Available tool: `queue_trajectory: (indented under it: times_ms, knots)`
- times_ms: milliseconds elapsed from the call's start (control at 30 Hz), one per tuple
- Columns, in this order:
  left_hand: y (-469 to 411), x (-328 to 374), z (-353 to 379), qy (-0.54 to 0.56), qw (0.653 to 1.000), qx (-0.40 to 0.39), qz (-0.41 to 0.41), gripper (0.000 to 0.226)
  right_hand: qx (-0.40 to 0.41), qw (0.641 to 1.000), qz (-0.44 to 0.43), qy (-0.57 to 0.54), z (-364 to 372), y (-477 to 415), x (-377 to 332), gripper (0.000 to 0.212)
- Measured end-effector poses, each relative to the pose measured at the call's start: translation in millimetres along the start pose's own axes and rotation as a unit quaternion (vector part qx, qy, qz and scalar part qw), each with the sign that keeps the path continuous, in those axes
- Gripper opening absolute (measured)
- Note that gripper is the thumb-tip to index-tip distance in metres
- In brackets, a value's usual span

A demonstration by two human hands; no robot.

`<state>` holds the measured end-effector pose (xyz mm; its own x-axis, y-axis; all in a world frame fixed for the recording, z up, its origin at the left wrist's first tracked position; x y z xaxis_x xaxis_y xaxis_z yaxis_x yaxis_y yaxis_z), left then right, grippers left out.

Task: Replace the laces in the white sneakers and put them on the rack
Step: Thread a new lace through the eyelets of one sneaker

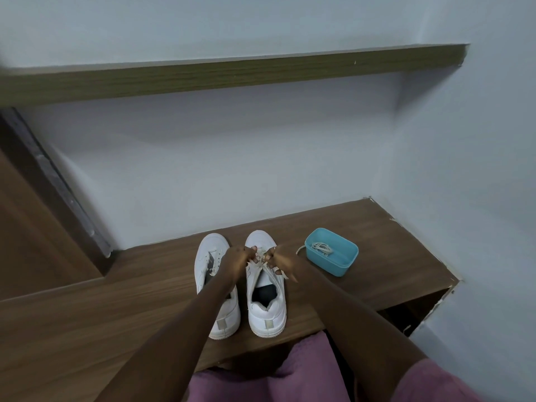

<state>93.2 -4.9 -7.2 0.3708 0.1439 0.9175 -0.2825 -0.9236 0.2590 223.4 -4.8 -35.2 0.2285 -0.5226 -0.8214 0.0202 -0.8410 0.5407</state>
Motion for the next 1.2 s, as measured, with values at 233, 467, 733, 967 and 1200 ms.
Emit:
queue_trajectory:
  times_ms: [233, 467, 733, 967, 1200]
  knots:
    - [-4, -9, -7, -0.018, 0.998, 0.052, 0.013, 0.038, 0.002, 1.0, 0.012, 0.007, 0, 2, -5, 0.036]
    - [-3, -11, -11, -0.061, 0.996, 0.067, 0.01, 0.031, 0.013, 0.997, -0.044, 0.056, -3, -3, -2, 0.03]
    - [2, -16, -18, -0.059, 0.996, 0.061, 0.021, 0.031, 0.088, 0.994, -0.065, 0.005, -11, -9, 8, 0.028]
    - [7, -22, -23, -0.094, 0.994, 0.054, -0.013, 0.031, 0.139, 0.937, -0.07, 0.312, -8, -6, 6, 0.033]
    - [7, -32, -31, -0.229, 0.971, 0.04, -0.06, 0.026, 0.178, 0.926, -0.101, 0.318, -9, 3, 11, 0.033]
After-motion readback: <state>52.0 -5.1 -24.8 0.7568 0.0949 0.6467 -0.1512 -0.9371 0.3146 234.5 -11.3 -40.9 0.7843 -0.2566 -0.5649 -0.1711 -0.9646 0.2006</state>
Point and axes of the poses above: each hand's wrist, its own y-axis away from the middle knuckle, its own z-axis out of the palm, x = y × z, the point moved 2 cm from there along -y, towards the middle knuckle, and after that the axes turned 8 degrees about -x, right-handed, at the moved point
